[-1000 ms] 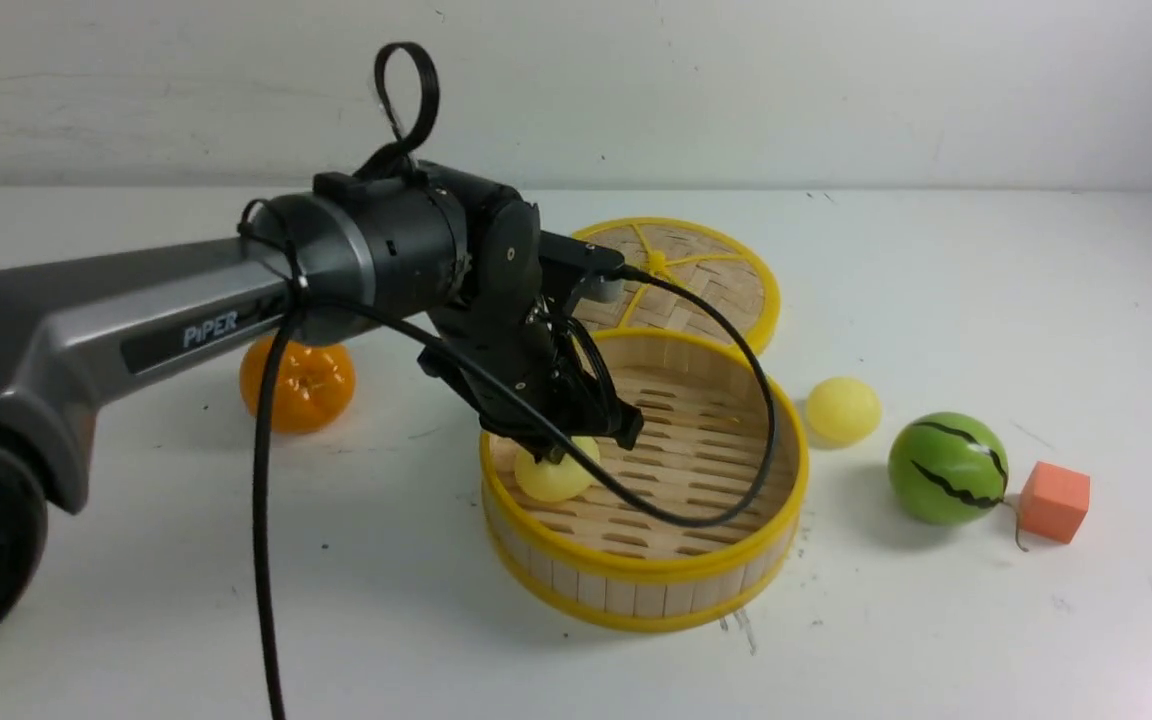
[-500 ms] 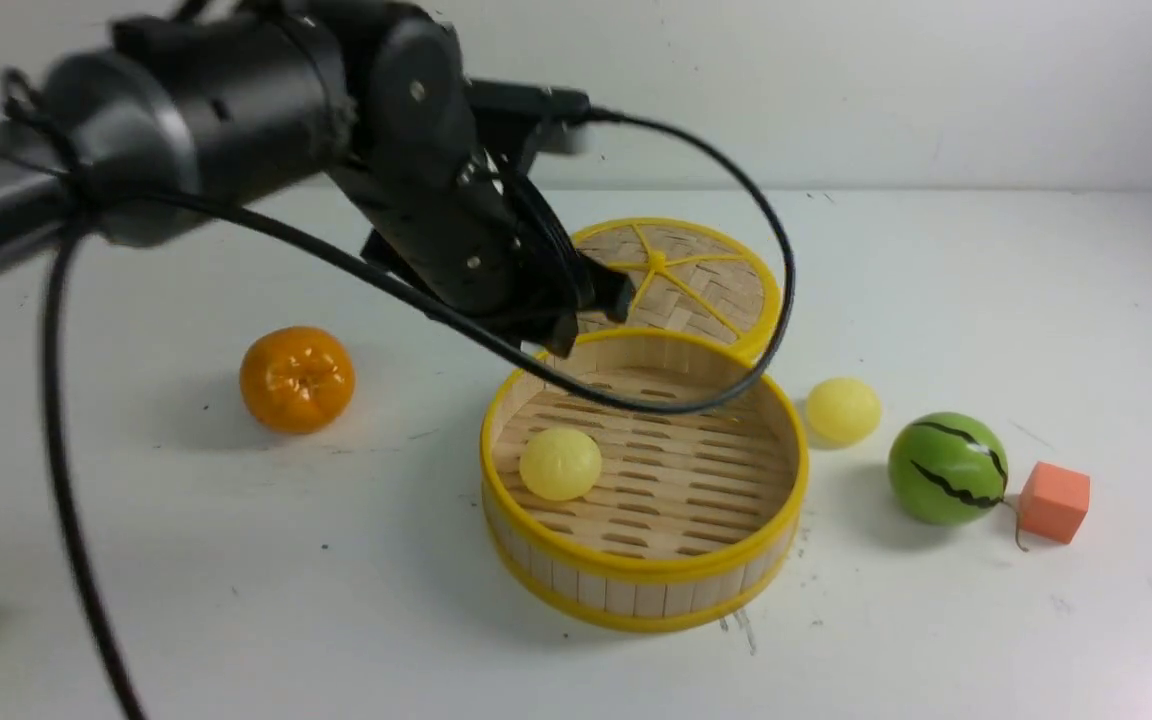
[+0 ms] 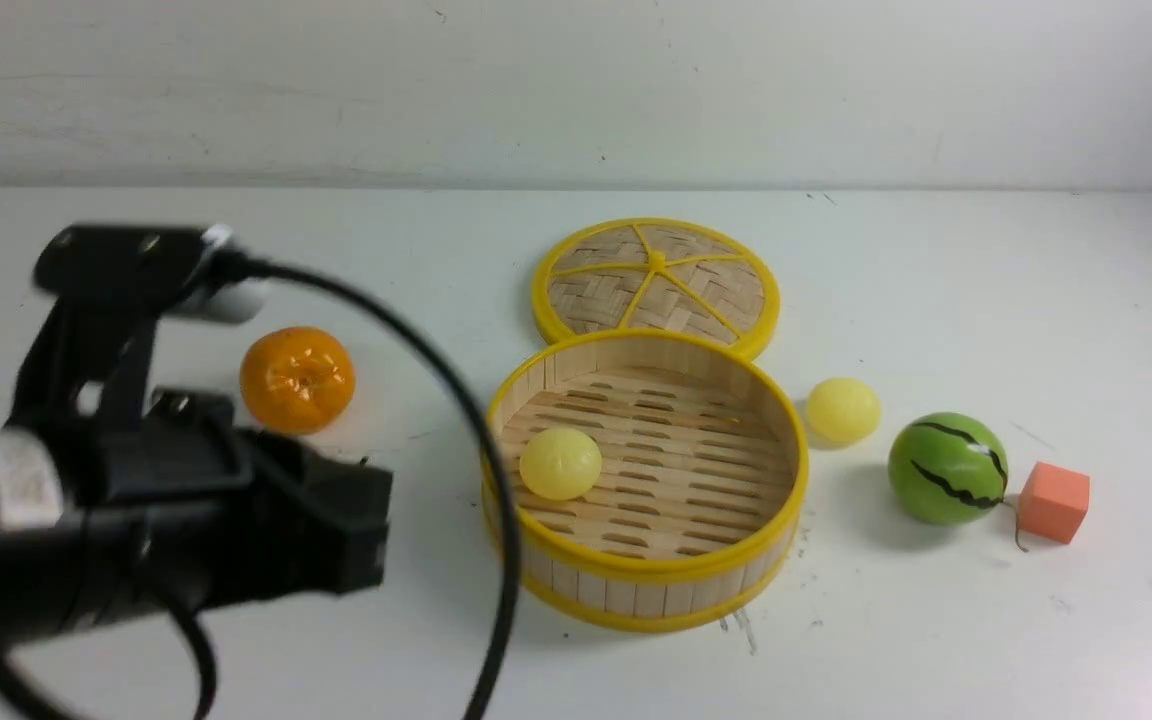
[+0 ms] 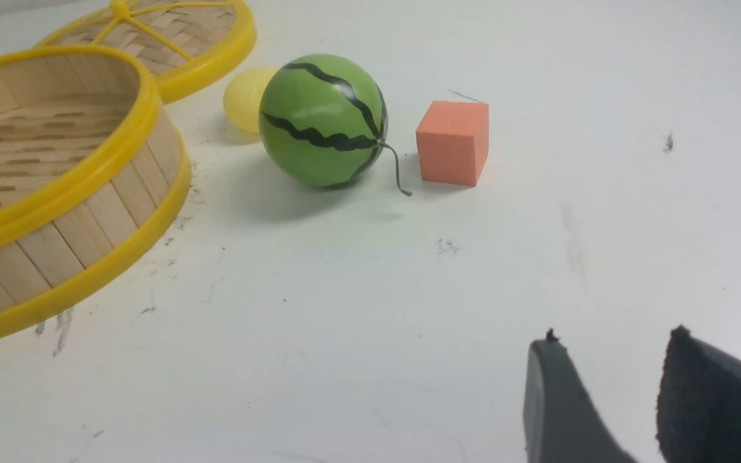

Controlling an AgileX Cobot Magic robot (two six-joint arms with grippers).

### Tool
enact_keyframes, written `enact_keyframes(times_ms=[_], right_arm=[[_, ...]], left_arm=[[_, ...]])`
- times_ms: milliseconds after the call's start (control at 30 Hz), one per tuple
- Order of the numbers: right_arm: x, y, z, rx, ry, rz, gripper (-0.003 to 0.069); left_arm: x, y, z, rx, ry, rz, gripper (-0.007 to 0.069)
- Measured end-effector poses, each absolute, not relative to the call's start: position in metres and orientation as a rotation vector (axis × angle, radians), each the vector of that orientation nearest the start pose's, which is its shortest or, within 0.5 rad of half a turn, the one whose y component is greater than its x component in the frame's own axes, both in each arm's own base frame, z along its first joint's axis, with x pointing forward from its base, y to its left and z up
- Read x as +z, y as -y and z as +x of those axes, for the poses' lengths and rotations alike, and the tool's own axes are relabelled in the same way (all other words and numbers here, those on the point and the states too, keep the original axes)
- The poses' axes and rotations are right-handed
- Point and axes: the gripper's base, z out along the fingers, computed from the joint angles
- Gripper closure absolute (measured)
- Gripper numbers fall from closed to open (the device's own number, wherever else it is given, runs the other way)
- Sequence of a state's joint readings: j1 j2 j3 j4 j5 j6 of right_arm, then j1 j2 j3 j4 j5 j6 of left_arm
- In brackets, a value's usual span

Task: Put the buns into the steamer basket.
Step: Use the right arm to grab a steamed stuffed bun

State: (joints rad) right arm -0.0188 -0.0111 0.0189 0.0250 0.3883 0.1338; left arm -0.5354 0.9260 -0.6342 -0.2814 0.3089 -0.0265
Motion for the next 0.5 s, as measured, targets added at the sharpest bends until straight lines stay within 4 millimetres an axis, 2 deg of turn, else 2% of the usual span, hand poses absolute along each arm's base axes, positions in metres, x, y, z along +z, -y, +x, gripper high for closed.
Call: enact_keyframes(times_ms=[33,67,100,200,400,467,500], right_arm=[[0.173,0.0,0.052,0.104,-1.874,0.159,0.042],[0.173,0.0,0.052,0.104,-1.874,0.159,0.042],[0.173,0.0,0.052,0.104,-1.874,0.159,0.042],[0.173,0.0,0.052,0.104,-1.874,0.159,0.042],[0.173,0.0,0.052,0.092,-1.875,0.149,0.042],[0.173,0.001,0.052,0.057,-1.874,0.119,0.042],[0.173,0.003,0.052,-0.02,-1.875,0.058,0.042]], left_arm=[[0.295,0.101,0.156,-0.593,-2.089,0.296,0.0638],[0.278,0.09,0.142,-0.594,-2.036,0.261,0.0638],[0.278,0.089,0.141,-0.595,-2.017,0.253,0.0638],[0.252,0.072,0.122,-0.587,-1.908,0.198,0.0638],[0.225,0.061,0.112,-0.563,-1.833,0.146,0.0638],[0.221,0.06,0.112,-0.558,-1.845,0.146,0.0638],[0.218,0.06,0.112,-0.553,-1.861,0.148,0.0638]])
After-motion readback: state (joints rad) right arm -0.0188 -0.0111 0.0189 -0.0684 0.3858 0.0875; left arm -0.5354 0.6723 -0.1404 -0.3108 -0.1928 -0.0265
